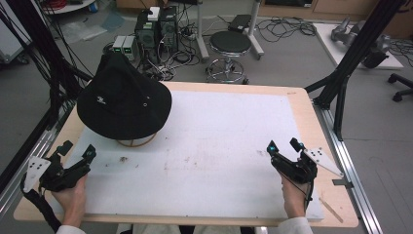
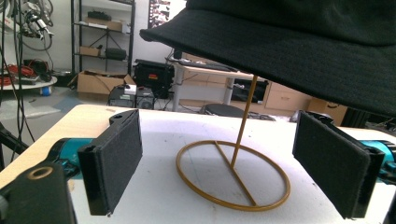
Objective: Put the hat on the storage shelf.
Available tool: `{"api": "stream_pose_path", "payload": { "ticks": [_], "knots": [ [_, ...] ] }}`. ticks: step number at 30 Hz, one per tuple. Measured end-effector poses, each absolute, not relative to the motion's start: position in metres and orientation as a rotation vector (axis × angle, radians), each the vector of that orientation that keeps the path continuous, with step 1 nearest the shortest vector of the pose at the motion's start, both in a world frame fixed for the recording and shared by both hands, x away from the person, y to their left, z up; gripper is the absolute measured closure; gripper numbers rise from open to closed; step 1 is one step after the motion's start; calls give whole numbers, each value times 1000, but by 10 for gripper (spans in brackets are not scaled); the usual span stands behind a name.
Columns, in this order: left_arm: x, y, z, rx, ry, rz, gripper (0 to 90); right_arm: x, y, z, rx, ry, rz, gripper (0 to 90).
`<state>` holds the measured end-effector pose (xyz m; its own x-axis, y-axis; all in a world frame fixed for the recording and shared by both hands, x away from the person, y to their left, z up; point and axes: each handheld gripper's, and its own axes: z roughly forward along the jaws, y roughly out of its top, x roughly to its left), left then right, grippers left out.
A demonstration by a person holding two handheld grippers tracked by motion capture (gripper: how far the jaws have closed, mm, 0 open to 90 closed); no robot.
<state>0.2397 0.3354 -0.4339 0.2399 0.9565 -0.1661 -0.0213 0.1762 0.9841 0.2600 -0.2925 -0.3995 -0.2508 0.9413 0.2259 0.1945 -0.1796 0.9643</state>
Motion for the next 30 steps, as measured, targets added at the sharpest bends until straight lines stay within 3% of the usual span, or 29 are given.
{"api": "stream_pose_path", "payload": {
  "ticks": [12, 30],
  "knots": [
    [241, 334, -434, 1163, 1072, 921, 162, 251, -287, -420, 1339, 1446, 1393, 131],
    [240, 335, -434, 1162, 1077, 916, 162, 251, -287, -424, 1337, 1442, 1396, 129]
  ]
}}
